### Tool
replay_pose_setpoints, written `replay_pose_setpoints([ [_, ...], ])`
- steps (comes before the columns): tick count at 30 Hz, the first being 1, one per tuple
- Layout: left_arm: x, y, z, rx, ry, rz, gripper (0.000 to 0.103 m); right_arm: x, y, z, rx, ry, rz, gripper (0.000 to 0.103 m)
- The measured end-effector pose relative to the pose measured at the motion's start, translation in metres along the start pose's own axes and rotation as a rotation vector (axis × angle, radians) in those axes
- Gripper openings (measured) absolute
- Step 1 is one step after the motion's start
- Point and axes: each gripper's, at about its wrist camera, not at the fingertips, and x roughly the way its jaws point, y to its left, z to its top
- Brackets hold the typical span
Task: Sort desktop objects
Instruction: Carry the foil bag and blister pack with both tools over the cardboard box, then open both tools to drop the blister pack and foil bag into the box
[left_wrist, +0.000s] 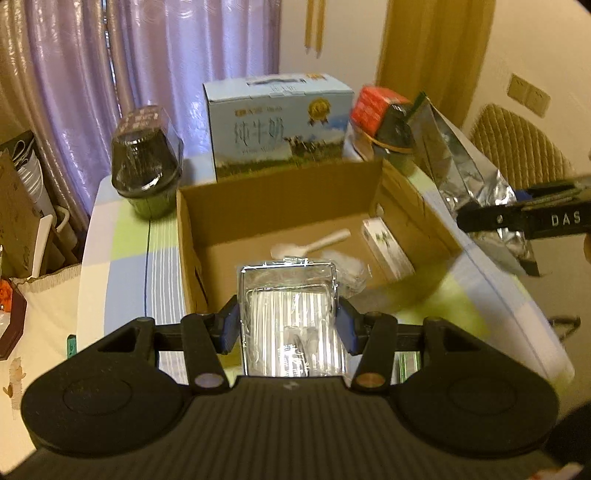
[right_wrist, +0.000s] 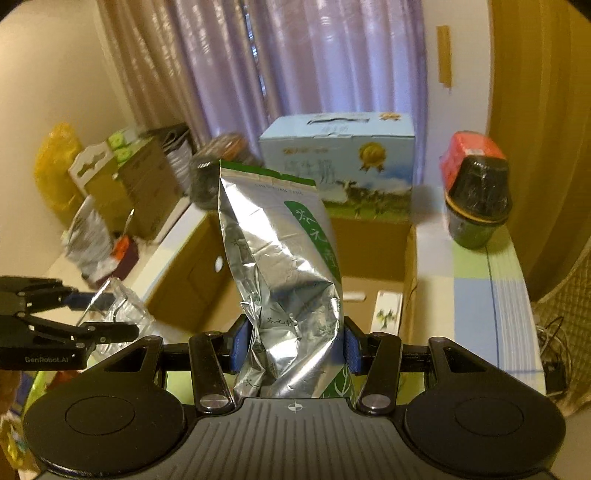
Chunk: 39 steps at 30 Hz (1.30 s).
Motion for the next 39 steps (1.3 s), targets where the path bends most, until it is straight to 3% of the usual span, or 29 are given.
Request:
replay_pose_setpoints([
  [13, 0.05, 0.011, 0.04, -0.032, -0.012, 0.051, 0.047, 0.052, -0.022, 0.023, 0.035, 0.026, -0.025, 0.047],
  [32, 0.11, 0.015, 0.041, -0.049, 0.014, 0.022, 0.047, 0.1, -0.053, 0.024, 0.121, 0.056, -0.022, 0.047],
  [34, 0.114, 0.015, 0.04, -0.06, 0.01, 0.02, 0.053, 0.104, -0.056, 0.022, 0.132, 0.063, -0.02, 0.047],
  [39, 0.115, 0.014, 0.037, -0.058, -0.009, 0.024, 0.054, 0.112, -0.065, 0.017, 0.169, 0.072, -0.019, 0.047],
])
